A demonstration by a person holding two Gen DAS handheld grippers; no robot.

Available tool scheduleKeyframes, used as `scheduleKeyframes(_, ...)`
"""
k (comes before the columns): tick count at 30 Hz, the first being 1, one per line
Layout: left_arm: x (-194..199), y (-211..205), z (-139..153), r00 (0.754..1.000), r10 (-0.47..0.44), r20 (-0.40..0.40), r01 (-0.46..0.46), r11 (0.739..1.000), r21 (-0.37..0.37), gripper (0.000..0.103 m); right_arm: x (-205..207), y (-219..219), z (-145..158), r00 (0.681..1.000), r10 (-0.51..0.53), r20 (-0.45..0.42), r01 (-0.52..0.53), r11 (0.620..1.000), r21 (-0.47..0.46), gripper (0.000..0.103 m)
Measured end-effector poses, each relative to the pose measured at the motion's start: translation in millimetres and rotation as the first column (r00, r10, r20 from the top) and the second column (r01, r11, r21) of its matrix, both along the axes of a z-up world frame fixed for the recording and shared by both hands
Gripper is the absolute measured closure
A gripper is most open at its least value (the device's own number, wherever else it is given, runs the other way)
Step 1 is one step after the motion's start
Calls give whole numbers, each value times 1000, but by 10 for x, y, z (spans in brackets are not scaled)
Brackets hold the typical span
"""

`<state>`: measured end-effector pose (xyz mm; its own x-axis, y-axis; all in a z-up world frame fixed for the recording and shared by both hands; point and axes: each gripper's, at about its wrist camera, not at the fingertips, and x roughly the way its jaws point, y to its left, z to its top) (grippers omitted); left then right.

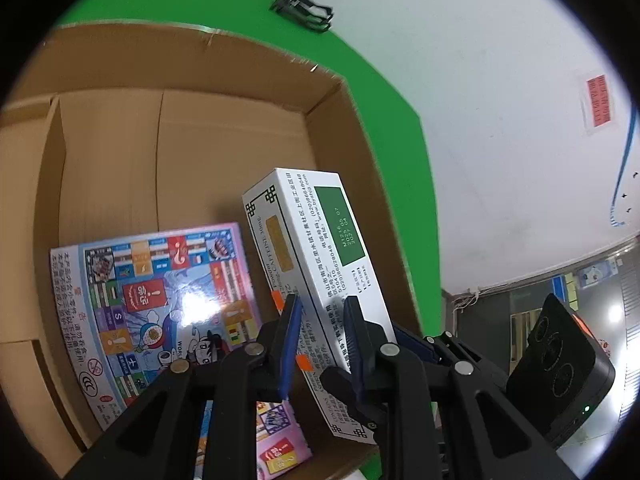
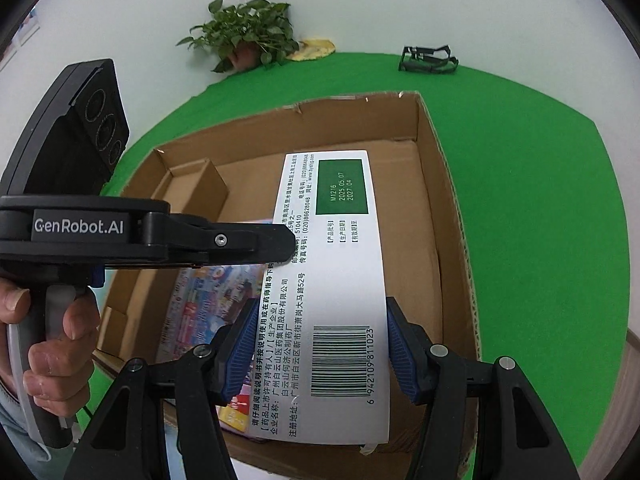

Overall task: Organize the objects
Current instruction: 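Carry the medicine box into the large box and lower it beside the board game, then open both grippers and withdraw from the placed medicine box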

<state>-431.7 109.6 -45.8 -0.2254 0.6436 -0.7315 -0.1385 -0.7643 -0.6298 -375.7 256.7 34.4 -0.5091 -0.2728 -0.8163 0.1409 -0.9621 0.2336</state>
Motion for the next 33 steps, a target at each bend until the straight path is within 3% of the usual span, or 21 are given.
scheduleKeyframes(6,-7,32,-231,997,9,79,-7,1000,-27,81,-22,-20,-341,998,-9,66,8,1000,24,45)
scheduleKeyframes(16,80,66,-164,995,9,97,-6,999,-32,77,116,3,-359,995,-16,98,12,999,41,44)
scheduleKeyframes(25,563,-255,359,997,48,-67,-54,995,-82,77,153,-34,-310,995,21,101,-29,997,75,42)
scheduleKeyframes(33,1147,-550,930,965,137,-224,-165,980,-110,70,169,-55,-322,989,58,135,-72,992,103,41)
